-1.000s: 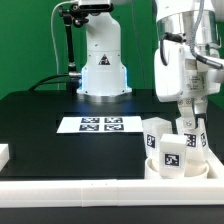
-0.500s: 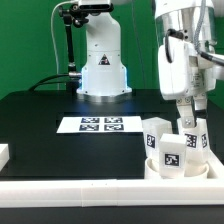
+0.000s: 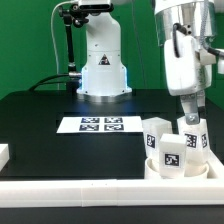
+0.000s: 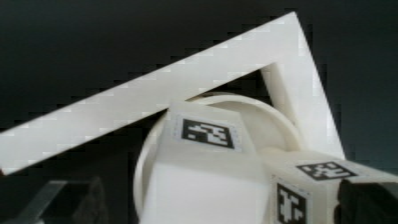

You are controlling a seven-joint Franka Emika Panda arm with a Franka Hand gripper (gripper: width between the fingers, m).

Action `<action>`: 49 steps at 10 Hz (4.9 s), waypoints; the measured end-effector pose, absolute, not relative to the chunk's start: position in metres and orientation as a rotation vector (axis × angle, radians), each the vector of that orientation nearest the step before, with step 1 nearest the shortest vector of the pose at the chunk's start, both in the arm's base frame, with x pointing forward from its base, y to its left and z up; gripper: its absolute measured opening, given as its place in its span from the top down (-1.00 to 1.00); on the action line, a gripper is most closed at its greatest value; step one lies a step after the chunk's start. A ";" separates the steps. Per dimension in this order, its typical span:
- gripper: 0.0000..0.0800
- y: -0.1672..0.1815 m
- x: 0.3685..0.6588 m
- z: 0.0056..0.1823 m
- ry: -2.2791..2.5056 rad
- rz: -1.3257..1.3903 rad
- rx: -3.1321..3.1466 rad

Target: Assemble stool

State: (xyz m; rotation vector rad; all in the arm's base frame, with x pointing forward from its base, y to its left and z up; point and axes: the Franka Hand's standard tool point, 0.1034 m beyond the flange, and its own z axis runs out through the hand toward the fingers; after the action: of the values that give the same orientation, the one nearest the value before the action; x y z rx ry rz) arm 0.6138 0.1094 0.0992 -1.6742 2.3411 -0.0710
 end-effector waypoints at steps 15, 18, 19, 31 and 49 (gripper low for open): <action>-0.62 0.103 0.611 0.103 0.559 -0.265 -2.992; -0.62 0.099 0.612 0.103 0.296 -0.280 -3.058; -0.62 0.098 0.612 0.103 0.146 -0.285 -3.090; -0.62 0.116 0.616 0.095 -0.900 -0.224 -3.096; 0.15 0.111 0.612 0.082 -0.514 -0.208 -3.166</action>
Offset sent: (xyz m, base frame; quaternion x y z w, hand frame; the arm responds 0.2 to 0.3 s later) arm -0.0068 -0.0036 0.0065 -0.0286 -0.0092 -0.2502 0.9677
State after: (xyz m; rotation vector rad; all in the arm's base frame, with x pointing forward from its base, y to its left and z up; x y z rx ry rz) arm 0.6125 0.1113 0.0824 -3.1657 -0.5139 -0.2078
